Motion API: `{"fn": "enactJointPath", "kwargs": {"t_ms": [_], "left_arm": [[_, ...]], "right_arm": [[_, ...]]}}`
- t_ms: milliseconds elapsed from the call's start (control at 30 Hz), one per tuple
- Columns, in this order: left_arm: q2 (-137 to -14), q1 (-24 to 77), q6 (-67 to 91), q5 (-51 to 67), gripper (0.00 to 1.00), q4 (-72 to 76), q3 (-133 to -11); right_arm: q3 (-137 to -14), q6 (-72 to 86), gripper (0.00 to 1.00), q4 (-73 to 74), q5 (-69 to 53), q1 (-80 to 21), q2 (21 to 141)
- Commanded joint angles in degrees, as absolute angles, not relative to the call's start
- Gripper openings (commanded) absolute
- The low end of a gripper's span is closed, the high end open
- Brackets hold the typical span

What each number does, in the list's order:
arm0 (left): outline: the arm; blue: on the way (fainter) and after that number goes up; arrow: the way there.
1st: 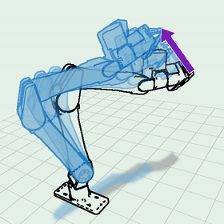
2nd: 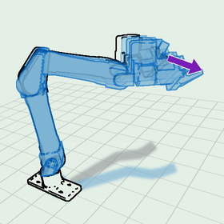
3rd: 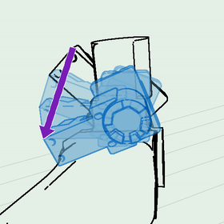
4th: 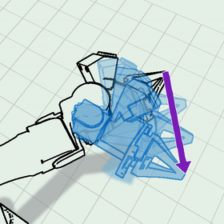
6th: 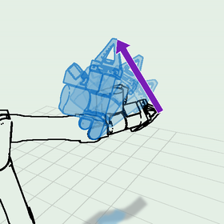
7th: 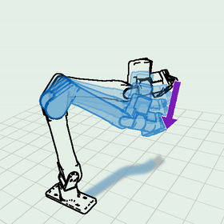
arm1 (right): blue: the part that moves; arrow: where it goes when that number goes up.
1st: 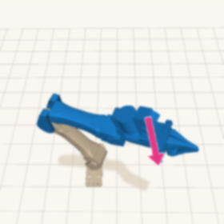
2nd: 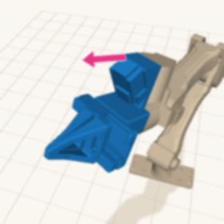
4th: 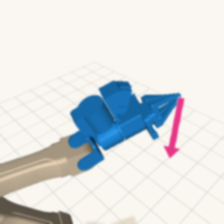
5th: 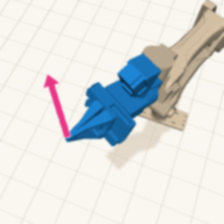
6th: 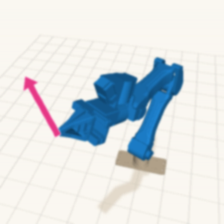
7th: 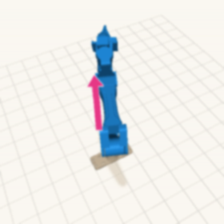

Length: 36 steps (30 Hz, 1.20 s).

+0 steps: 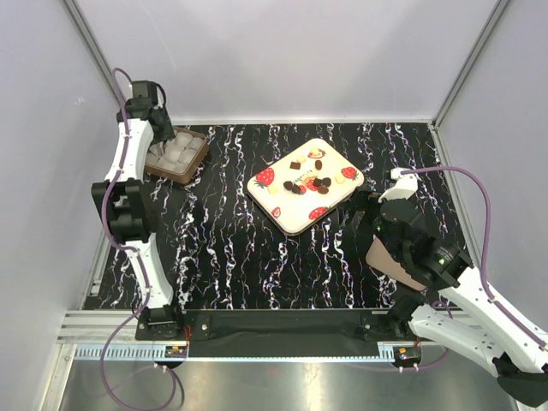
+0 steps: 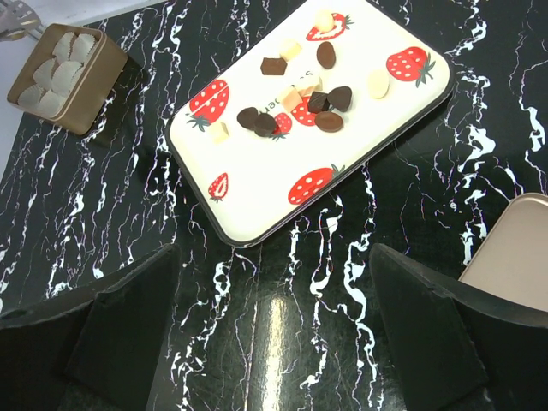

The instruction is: Pack the chocolate

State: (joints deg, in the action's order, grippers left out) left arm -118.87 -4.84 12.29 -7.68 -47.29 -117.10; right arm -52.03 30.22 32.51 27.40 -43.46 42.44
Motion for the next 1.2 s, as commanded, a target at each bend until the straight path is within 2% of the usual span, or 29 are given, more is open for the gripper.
{"fn": "enactJointPath", "kwargs": {"t_ms": [0, 667, 867, 1167], "left_arm": [[-118.21, -5.89, 10.55, -6.24, 0.41, -42.63, -117.33], [-122.87, -6.24, 6.94, -9.23, 0.45, -37.97, -114.70], [-124.72, -6.24, 6.33, -10.71, 0.49, -38.50, -115.84], [-122.70, -6.15, 5.54, -9.76, 0.52, -38.67, -117.07]], "right_arm": [[-52.47, 29.09, 1.00, 30.15, 29.71, -43.51, 42.45], [-52.12, 27.60, 1.00, 29.79, 32.43, -43.51, 44.38], [-52.12, 27.60, 1.00, 29.88, 32.61, -43.51, 44.47], [-51.77, 27.33, 1.00, 30.32, 33.40, -43.51, 43.68]]}}
